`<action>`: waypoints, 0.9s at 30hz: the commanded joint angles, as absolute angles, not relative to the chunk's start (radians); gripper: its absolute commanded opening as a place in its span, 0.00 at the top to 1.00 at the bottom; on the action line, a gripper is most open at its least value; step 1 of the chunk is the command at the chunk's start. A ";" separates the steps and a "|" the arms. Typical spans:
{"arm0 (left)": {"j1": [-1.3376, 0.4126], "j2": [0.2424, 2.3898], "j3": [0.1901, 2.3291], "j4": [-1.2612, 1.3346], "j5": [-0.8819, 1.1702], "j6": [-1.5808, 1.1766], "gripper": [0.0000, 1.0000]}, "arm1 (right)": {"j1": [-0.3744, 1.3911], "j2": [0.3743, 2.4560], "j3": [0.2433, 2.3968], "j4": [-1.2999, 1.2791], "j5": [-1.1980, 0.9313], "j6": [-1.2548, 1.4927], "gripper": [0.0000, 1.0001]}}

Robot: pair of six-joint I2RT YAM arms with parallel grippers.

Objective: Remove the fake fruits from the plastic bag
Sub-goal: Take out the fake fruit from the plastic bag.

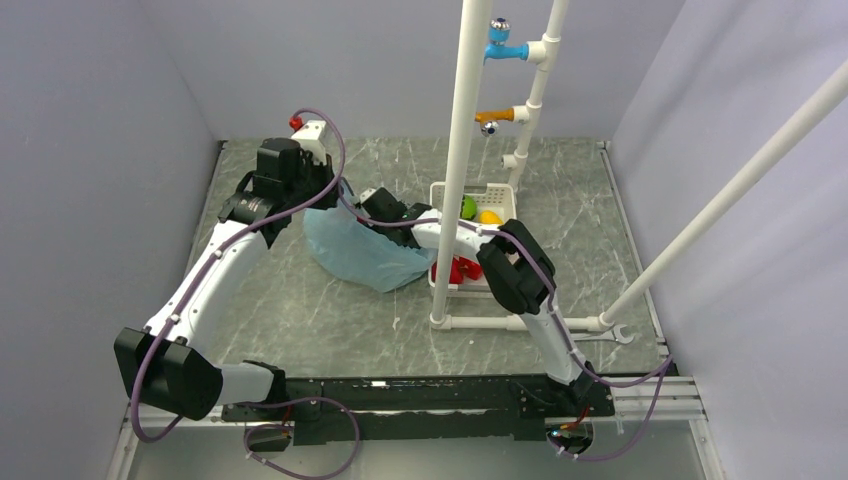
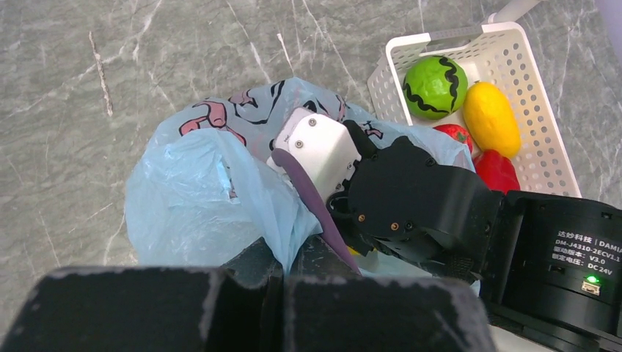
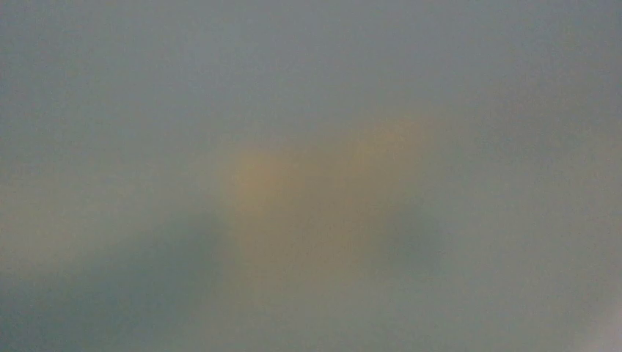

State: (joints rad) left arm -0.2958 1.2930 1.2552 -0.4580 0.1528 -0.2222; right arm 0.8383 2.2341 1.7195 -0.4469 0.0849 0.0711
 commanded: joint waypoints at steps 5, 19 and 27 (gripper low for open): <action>-0.301 1.282 1.296 -0.447 0.145 -0.211 1.00 | 0.842 2.192 1.738 -0.419 0.119 0.034 0.39; -0.301 1.262 1.292 -0.450 0.092 -0.212 1.00 | 0.811 1.862 1.514 -0.173 -0.213 0.053 0.91; -0.301 1.220 1.263 -0.425 0.032 -0.223 1.00 | 0.709 1.750 1.380 0.007 -0.466 0.138 0.94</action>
State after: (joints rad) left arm -0.2962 1.2705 1.2568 -0.4686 0.0711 -0.2234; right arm 0.7601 1.7977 1.4322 -0.1486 -0.2974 0.0731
